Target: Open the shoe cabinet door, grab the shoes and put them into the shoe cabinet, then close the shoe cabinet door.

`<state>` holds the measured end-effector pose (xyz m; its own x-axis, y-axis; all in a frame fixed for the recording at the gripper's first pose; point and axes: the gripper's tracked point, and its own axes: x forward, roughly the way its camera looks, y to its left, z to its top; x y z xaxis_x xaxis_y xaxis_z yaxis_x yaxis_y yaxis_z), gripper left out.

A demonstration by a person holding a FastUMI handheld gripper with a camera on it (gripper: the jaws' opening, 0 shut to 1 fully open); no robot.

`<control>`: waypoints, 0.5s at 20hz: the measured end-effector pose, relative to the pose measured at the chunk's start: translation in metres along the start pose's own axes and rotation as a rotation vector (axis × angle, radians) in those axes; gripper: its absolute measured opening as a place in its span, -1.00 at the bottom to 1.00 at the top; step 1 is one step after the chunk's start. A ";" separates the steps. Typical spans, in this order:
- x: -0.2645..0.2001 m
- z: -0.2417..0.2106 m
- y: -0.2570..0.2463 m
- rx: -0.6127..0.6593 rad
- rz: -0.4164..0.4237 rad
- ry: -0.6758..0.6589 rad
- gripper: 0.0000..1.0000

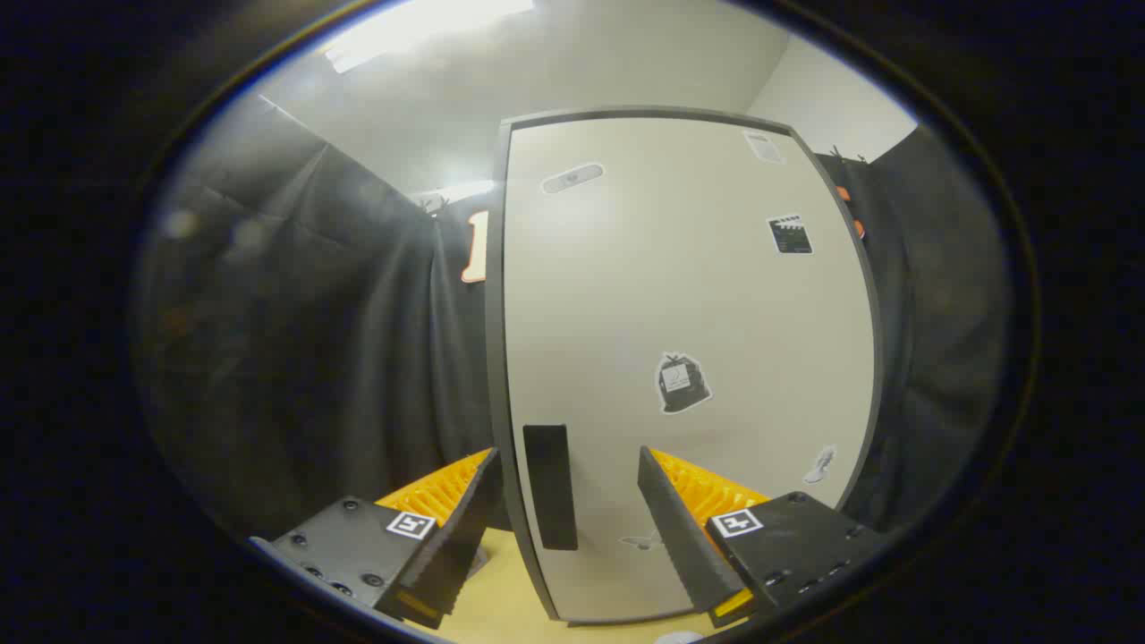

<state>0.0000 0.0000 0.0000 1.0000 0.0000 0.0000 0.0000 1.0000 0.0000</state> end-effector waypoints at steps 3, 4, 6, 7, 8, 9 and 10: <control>0.005 -0.002 0.001 0.009 -0.008 0.004 0.53; 0.007 -0.002 0.000 0.012 -0.013 0.002 0.53; 0.010 -0.002 0.002 0.016 -0.016 -0.002 0.53; 0.012 -0.002 0.002 0.017 -0.018 -0.002 0.53; 0.013 -0.003 0.003 0.015 -0.019 -0.003 0.53; 0.015 -0.002 0.005 0.012 -0.019 -0.006 0.53; 0.015 -0.003 0.006 0.010 -0.018 -0.008 0.53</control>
<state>0.0154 0.0063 -0.0025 0.9998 -0.0183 0.0078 0.0182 0.9998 0.0101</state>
